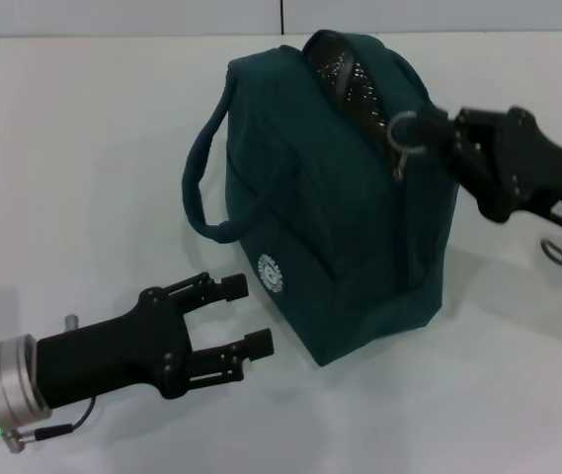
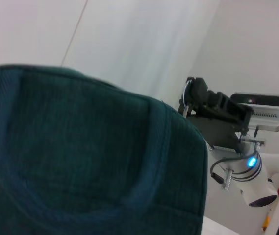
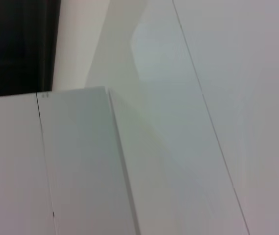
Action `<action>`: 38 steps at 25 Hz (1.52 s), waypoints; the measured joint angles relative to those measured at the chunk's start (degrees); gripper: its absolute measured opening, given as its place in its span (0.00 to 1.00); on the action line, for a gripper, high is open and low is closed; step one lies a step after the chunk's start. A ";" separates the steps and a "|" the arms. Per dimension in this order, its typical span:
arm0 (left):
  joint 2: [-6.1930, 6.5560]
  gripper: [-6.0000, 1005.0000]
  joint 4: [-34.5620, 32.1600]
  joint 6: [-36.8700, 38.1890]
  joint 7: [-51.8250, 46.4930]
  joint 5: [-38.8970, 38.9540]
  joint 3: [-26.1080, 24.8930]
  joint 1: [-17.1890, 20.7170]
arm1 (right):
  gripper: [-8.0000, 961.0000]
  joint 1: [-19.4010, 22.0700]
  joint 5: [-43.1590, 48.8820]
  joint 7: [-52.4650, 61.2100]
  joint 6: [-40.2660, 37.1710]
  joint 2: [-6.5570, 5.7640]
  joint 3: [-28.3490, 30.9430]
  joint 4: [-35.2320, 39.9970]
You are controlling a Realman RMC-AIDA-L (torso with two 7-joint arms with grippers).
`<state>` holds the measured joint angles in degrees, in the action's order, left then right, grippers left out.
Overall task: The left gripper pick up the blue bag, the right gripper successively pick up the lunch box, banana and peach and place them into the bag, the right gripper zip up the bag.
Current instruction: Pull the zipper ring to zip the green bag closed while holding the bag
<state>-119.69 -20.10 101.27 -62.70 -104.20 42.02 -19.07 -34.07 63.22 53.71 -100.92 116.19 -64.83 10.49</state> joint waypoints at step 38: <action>-0.60 0.82 11.35 -4.35 4.69 13.00 0.74 -8.13 | 0.02 -9.51 -4.30 2.58 3.40 0.00 -2.51 0.68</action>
<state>-120.29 -8.75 96.93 -58.01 -91.20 42.76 -27.20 -43.59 58.92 56.29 -97.52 116.19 -67.34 11.17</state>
